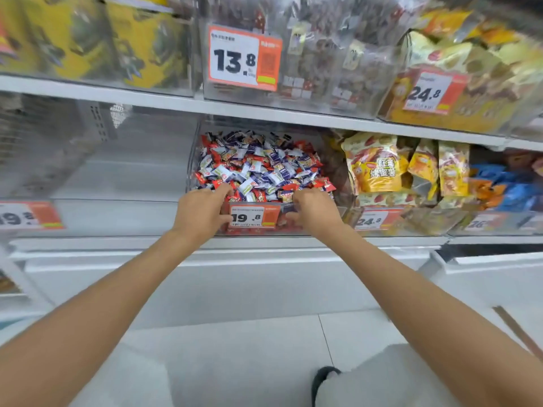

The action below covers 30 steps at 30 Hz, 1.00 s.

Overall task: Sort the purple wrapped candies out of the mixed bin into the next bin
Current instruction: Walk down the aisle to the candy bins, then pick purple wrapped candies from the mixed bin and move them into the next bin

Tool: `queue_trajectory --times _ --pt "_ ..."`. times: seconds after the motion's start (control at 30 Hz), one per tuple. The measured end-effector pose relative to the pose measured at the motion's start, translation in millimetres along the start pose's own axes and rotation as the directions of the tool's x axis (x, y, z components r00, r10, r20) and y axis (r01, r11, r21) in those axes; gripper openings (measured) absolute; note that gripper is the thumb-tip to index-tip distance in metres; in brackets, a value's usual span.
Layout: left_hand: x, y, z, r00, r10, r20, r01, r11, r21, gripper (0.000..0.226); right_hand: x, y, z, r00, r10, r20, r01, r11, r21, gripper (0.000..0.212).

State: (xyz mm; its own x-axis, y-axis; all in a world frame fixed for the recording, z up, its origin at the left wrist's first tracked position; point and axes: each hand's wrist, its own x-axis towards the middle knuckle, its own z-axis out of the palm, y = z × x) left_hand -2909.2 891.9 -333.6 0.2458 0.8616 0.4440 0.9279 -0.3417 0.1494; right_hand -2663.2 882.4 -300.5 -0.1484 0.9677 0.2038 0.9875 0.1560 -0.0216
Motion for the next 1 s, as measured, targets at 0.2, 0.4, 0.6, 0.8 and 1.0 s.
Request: queue_trajectory --times 0.2,0.4,0.6,0.8,1.0 --pt "2 1 4 0.998 -0.048 -0.033 0.043 0.993 -0.113 0.047 -3 5 -1 0.999 -0.046 0.011 0.046 0.999 0.015 0.031" --pt "-1 18 -37 1.0 -0.019 -0.025 0.013 0.971 -0.239 0.052 -14 17 -35 0.989 -0.132 -0.072 0.134 0.991 0.026 0.029" --pt "-44 35 -58 0.993 0.046 0.106 -0.038 0.996 -0.078 0.049 -68 9 -36 0.977 -0.211 0.02 0.212 0.975 -0.067 0.033" --pt "-81 56 -77 0.985 0.115 0.125 -0.11 0.993 -0.05 0.051 -113 8 -44 0.98 -0.199 -0.004 0.198 0.978 -0.061 0.031" --pt "-90 55 -84 0.982 0.123 0.142 -0.119 0.992 -0.038 0.05 -129 5 -50 0.98 -0.197 -0.024 0.196 0.979 -0.05 0.03"
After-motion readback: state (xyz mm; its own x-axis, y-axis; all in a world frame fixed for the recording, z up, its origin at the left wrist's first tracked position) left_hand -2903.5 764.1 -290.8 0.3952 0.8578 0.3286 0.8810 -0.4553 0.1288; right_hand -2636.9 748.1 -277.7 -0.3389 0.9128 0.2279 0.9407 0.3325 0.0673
